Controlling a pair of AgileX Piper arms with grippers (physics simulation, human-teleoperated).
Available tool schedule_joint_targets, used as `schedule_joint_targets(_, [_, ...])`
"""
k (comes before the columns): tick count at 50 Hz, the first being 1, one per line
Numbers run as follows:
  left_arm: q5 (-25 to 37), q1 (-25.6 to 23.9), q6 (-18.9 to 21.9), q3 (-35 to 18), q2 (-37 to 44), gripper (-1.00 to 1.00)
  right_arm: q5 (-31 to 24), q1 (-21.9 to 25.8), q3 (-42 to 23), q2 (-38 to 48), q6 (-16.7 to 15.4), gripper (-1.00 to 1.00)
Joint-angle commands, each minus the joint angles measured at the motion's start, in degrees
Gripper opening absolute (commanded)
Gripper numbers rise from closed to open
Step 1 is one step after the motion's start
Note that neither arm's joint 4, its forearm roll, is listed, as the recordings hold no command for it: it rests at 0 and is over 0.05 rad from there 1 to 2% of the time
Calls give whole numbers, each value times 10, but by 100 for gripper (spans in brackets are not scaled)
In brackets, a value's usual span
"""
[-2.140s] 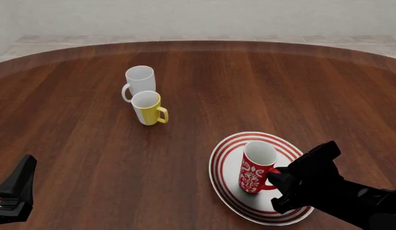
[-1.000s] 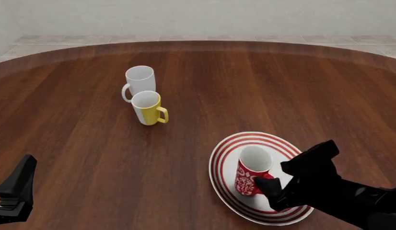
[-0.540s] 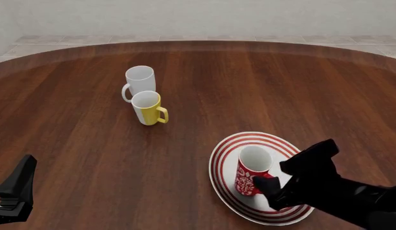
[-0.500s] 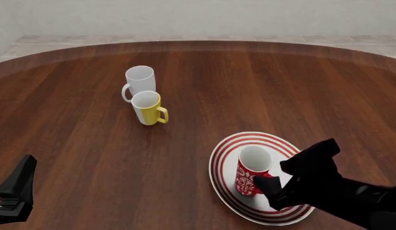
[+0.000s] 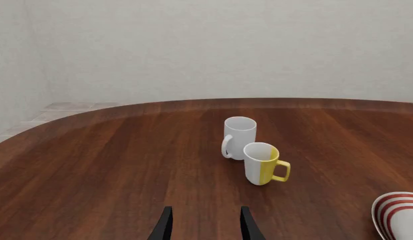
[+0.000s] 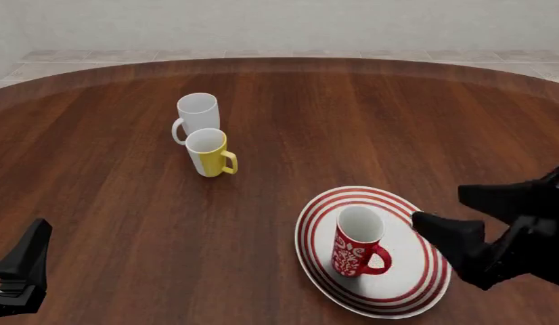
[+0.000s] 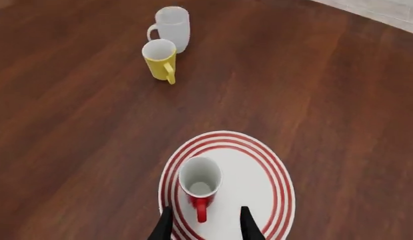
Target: Pick up the red mug and put it on the plate
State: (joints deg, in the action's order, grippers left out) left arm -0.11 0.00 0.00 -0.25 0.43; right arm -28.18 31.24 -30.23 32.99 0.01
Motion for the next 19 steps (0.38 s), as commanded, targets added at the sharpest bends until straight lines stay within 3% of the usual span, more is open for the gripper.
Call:
schedule_joint_targets(1, [0, 0, 0, 0, 0, 100, -207, -15, -179, -158, -34, 100])
schedule_joint_targets(3, [0, 0, 0, 0, 0, 100, -259, -35, -238, -192, -62, 100])
schedule_joint_targets(7, [0, 0, 0, 0, 0, 100, -363, -80, -387, -244, -81, 100])
schedule_joint_targets(9, [0, 0, 0, 0, 0, 100, -398, -73, -436, -254, -100, 100])
schedule_joint_targets(10, [0, 0, 0, 0, 0, 100, -417, -98, -484, -263, -113, 100])
schedule_joint_targets(12, [0, 0, 0, 0, 0, 100, -417, -88, -542, -264, -112, 100])
schedule_joint_targets(19, [0, 0, 0, 0, 0, 100, -417, -88, -542, -264, -112, 100])
